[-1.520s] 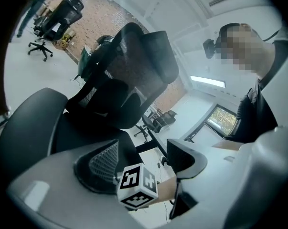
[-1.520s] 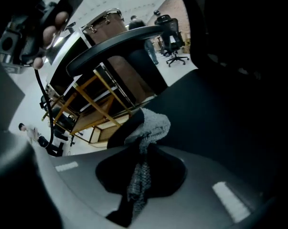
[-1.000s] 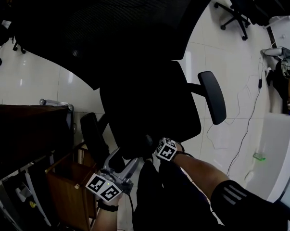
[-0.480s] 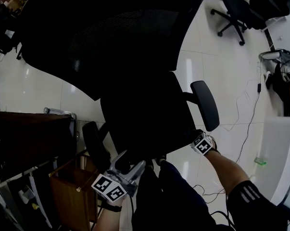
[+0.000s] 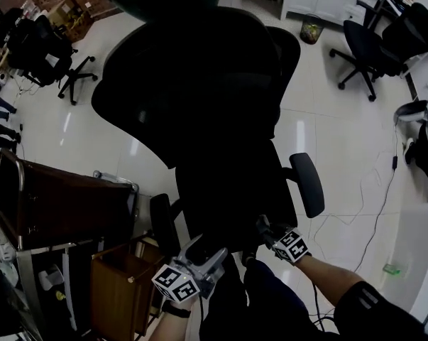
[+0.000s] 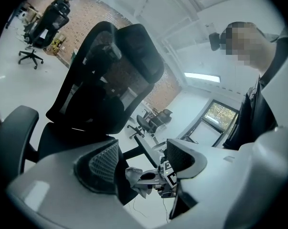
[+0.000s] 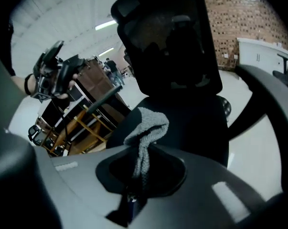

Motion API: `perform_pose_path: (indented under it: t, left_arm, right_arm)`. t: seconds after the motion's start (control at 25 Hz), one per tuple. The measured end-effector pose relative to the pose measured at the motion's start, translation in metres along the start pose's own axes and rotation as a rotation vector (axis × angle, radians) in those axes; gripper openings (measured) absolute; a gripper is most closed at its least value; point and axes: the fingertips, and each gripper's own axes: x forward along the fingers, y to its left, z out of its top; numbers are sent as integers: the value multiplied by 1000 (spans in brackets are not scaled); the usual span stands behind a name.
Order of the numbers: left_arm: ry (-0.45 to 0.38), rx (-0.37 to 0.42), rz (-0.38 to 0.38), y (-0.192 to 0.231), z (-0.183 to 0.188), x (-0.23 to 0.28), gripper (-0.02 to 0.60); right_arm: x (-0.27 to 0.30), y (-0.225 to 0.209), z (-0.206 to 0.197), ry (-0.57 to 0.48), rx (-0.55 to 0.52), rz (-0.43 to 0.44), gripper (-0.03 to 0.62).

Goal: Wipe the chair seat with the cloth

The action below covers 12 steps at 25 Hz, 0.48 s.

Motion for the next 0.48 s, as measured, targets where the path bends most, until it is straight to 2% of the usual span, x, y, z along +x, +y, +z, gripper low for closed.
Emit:
perform_pose_path:
  t: [0.24, 0.36, 0.48]
  left_arm:
    - [-35, 35, -25, -53, 16, -31, 337]
    - [-58, 62, -53, -83, 15, -58, 337]
    - [-71, 96, -94, -116, 3, -92, 337]
  right_arm:
    - [-73, 84, 78, -221, 22, 110, 29]
    - [-113, 115, 99, -326, 60, 115, 29]
    - [-153, 148, 102, -403, 62, 95, 29]
